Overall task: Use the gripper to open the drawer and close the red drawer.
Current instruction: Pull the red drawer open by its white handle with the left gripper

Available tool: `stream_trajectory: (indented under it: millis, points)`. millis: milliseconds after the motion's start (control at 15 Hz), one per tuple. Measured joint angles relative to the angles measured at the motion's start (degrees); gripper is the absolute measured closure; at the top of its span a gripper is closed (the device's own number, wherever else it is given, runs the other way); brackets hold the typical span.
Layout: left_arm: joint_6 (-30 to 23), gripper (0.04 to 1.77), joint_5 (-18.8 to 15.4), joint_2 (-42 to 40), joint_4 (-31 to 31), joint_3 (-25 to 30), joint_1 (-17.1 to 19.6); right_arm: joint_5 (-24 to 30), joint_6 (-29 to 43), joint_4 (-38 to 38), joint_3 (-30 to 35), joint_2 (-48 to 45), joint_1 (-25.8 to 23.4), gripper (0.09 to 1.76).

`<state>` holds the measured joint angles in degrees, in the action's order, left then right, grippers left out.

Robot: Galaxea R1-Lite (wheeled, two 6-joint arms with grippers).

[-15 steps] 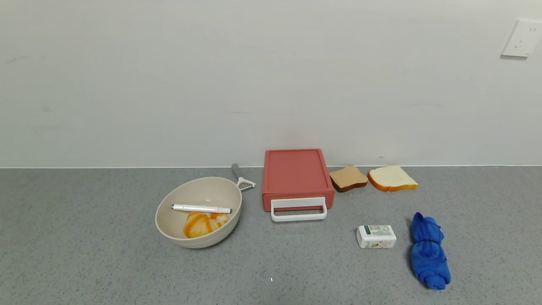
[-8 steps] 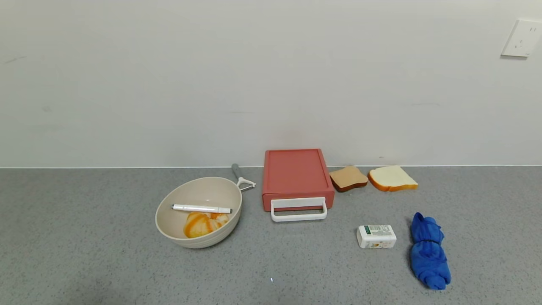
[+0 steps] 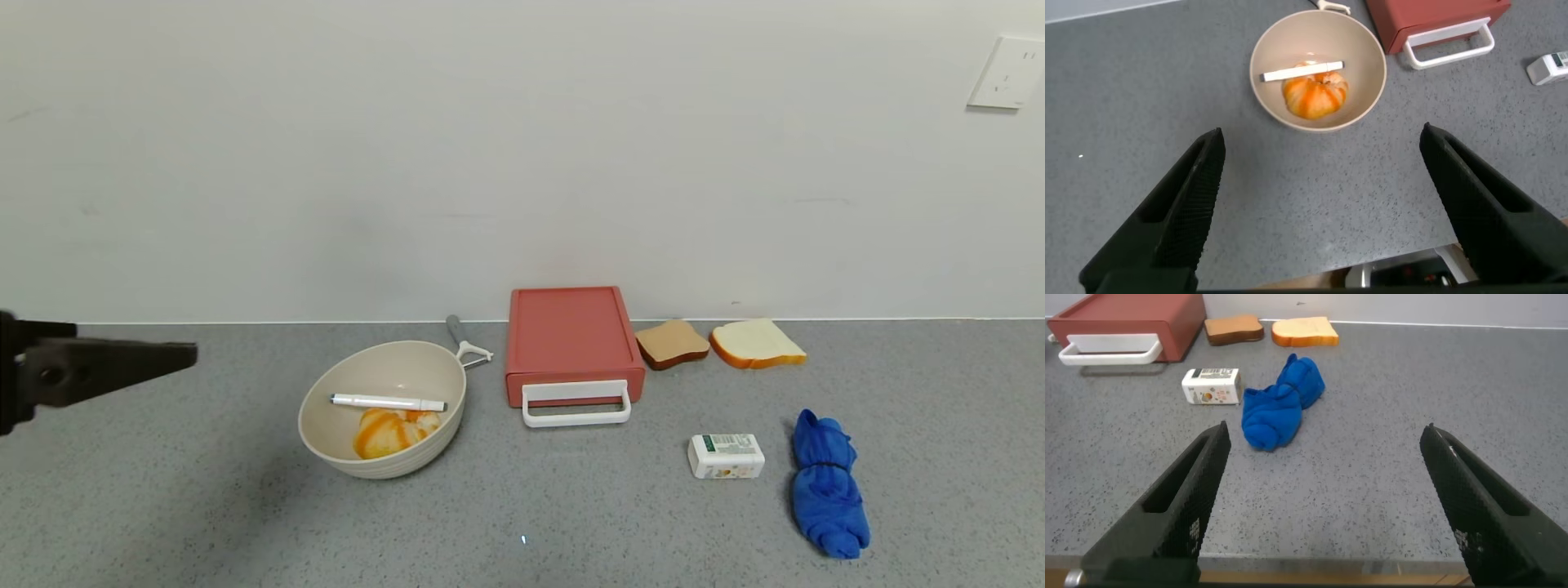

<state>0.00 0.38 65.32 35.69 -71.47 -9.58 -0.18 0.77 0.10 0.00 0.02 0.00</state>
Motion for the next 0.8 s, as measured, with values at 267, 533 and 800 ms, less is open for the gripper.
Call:
stream_trajectory:
  millis: [267,533,800]
  points:
    - [-7.4,0.09,8.5,15.0,1.6,-11.7,-11.1,0.0,0.0,0.0,0.0,0.0,0.0,0.14]
    - [-14.6,0.09,12.3,28.3,1.8,-21.5,-20.2,0.0,0.0,0.0,0.0,0.0,0.0,0.14]
    - [-20.8,0.09,13.5,40.4,1.9,-30.0,-24.8,0.0,0.0,0.0,0.0,0.0,0.0,0.14]
